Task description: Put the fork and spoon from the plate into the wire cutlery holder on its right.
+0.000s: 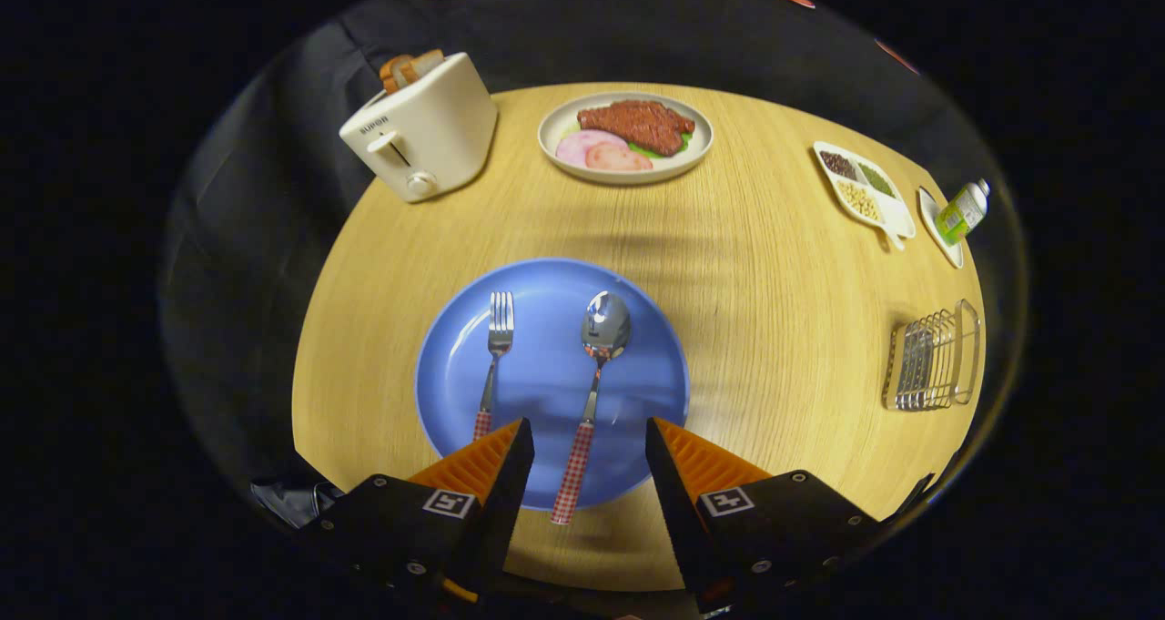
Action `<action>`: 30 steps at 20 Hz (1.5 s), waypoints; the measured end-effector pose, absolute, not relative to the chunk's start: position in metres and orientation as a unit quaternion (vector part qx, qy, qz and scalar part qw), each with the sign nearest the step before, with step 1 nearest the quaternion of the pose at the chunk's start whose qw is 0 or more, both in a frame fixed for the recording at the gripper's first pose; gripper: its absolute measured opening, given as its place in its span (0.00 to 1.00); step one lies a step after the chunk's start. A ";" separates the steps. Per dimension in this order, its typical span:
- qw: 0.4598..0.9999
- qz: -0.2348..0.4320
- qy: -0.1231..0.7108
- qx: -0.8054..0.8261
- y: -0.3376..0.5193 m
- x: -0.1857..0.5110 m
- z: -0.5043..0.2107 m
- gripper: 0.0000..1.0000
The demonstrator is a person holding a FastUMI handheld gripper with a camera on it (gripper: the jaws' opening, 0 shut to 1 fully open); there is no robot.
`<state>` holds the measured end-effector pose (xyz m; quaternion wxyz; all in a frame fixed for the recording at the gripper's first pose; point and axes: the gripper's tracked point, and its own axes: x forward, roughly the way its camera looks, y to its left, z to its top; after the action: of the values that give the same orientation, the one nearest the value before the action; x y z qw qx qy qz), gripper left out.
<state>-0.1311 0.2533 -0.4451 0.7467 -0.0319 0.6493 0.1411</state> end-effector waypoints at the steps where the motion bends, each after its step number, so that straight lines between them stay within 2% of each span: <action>1: 0.739 0.135 0.659 -0.043 0.252 -0.134 -0.454 0.72; 3: 0.725 0.120 0.676 -0.059 0.252 -0.138 -0.467 0.61; 8: 0.702 0.105 0.699 -0.087 0.251 -0.152 -0.482 0.25; 10: 0.706 0.103 0.695 -0.090 0.252 -0.149 -0.482 0.18; 14: 0.714 0.107 0.689 -0.056 0.253 -0.147 -0.478 0.10; 20: 0.756 0.123 0.643 -0.021 0.224 -0.122 -0.433 0.10; 24: 0.777 0.100 0.622 -0.010 0.165 -0.110 -0.387 0.09; 30: 0.782 0.029 0.622 -0.003 0.037 -0.104 -0.352 0.10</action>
<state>-0.1041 0.0374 -0.3521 0.7822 -0.0028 0.6223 0.0291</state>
